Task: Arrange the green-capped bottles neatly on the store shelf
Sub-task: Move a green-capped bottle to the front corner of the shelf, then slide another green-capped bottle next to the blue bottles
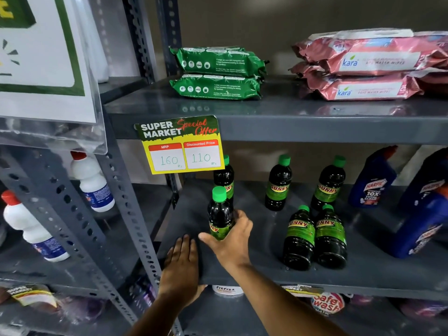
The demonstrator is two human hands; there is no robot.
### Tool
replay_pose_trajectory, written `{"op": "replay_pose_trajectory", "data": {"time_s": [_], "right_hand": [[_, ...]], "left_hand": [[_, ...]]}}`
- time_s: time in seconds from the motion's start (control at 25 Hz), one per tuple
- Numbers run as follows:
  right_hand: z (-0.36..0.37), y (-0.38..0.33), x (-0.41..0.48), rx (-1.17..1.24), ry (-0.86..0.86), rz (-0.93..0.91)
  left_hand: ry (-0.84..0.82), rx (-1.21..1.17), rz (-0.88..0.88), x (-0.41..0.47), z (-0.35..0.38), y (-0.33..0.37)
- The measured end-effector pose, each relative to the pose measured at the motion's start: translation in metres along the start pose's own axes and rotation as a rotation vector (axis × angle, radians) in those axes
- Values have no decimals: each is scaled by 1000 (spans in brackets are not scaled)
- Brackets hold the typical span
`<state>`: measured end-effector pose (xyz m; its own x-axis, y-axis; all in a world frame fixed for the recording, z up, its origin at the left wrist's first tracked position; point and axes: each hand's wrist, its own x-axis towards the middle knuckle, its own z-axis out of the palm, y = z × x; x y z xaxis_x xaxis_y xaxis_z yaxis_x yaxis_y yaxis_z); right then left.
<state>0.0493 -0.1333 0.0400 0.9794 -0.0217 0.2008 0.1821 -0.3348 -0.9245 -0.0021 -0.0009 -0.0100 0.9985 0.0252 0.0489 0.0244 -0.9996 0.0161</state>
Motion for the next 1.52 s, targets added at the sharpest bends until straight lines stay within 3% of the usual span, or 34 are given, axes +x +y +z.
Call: {"op": "replay_pose_trajectory", "data": {"time_s": [0.12, 0.24, 0.36, 0.44, 0.52, 0.64, 0.92, 1.08, 1.24, 1.52], "right_hand": [[-34, -4, 5, 55, 83, -202], [-94, -4, 47, -293, 256, -260], [-152, 8, 86, -885, 84, 181], [-176, 22, 94, -1076, -128, 401], [-182, 32, 95, -1129, -234, 442], [-173, 37, 95, -1125, -234, 426], [-156, 32, 88, -1001, -24, 414], [-155, 24, 81, -840, 168, 201], [-153, 16, 71, -458, 237, 9], [-138, 25, 60, -311, 372, -163]], "left_hand": [[27, -30, 1, 1, 1, -2], [17, -13, 7, 2, 7, -3], [26, 16, 20, 3, 9, -4], [35, 29, 21, 3, 8, -4], [19, 36, 14, 3, 6, -4], [5, 44, 7, 2, 6, -3], [7, 25, -2, 2, 3, -2], [14, 4, -5, 1, 3, -1], [-4, -21, -23, 0, 1, -1], [-3, -72, -20, -1, -4, 1]]}}
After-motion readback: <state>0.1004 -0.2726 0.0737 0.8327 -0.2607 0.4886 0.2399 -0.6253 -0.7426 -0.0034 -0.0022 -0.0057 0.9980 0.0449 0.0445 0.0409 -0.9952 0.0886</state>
